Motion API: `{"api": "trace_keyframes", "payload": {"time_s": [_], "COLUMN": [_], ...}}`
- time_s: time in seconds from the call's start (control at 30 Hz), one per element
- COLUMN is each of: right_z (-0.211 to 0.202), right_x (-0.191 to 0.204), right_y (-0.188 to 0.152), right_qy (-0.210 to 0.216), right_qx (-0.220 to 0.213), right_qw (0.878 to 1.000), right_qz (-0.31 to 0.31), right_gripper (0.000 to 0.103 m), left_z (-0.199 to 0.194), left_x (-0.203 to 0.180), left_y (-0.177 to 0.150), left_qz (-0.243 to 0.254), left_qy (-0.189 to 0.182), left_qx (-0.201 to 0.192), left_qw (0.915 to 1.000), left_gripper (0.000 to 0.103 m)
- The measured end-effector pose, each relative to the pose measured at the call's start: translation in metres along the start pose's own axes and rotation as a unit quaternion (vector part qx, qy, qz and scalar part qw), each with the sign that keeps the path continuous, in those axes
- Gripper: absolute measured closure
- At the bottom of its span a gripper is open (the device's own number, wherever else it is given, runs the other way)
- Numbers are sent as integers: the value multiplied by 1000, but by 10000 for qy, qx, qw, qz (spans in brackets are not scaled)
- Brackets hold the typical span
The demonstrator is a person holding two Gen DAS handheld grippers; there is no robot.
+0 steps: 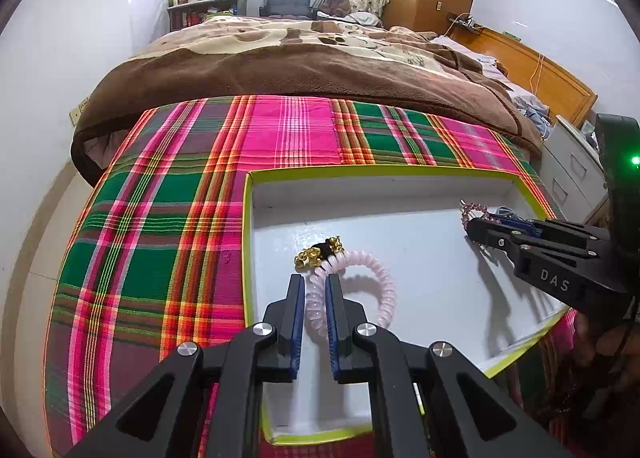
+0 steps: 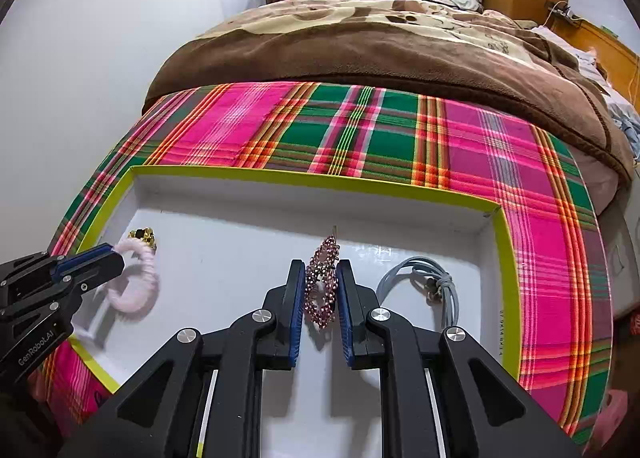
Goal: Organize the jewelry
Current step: 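Carry both items into the tray and open both tools, then move the right tool to the black band and close on it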
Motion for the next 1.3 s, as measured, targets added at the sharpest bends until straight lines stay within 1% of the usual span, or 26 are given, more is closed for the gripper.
{"api": "trace_keyframes", "payload": {"time_s": [0.17,0.23,0.27,0.3,0.33,0.37,0.47,0.57,0.7,0.83,0.93,1.1,1.3], "right_z": [1,1,1,0,-1,-2,-7,-12,-23,-38,-52,-79,-107], "right_x": [0,1,1,1,1,1,1,0,2,4,4,3,-5], "right_y": [1,1,0,0,0,0,1,0,-2,-7,-13,-24,-44], "right_qy": [-20,4,1,-16,-33,-40,-18,35,82,131,160,270,305], "right_qx": [1,0,-2,-12,-35,-70,-168,-210,-295,-404,-504,-741,-931], "right_qw": [10000,10000,10000,10000,10000,10000,9999,9998,9995,9990,9984,9964,9942], "right_qz": [-19,-26,-29,-30,-29,-28,-19,60,110,152,208,302,449], "right_gripper": [87,81,79,73,68,67,66,66,66,66,66,66,66], "left_z": [0,-2,-2,-3,-4,-6,-10,-16,-28,-45,-61,-83,-108], "left_x": [1,2,2,2,1,0,-3,-7,-14,-19,-22,-26,-23], "left_y": [0,0,0,1,1,1,1,0,-2,-7,-13,-25,-41], "left_qz": [-77,-90,-65,-57,-76,-95,-100,-85,-149,-77,-113,-71,-190], "left_qy": [-91,-77,-64,-81,-114,-150,-198,-255,-477,-453,-522,-548,-599], "left_qx": [-8,-22,-31,-40,-52,-71,-96,-131,-216,-328,-473,-599,-804], "left_qw": [9999,9999,10000,9999,9999,9998,9997,9996,9985,9984,9975,9967,9948], "left_gripper": [93,91,86,83,82,80,78,69,68,66,62,62,62]}}
Point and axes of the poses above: each gripper's, at about its wrist camera, not at the fingertips, and z roughly the way its jaws point, x to its left, y to its top, the point moved 9 cm from there along z, roughly the way its jaws point, and after that the axes turned 4 degrees about -y, right-handed, at the moved point
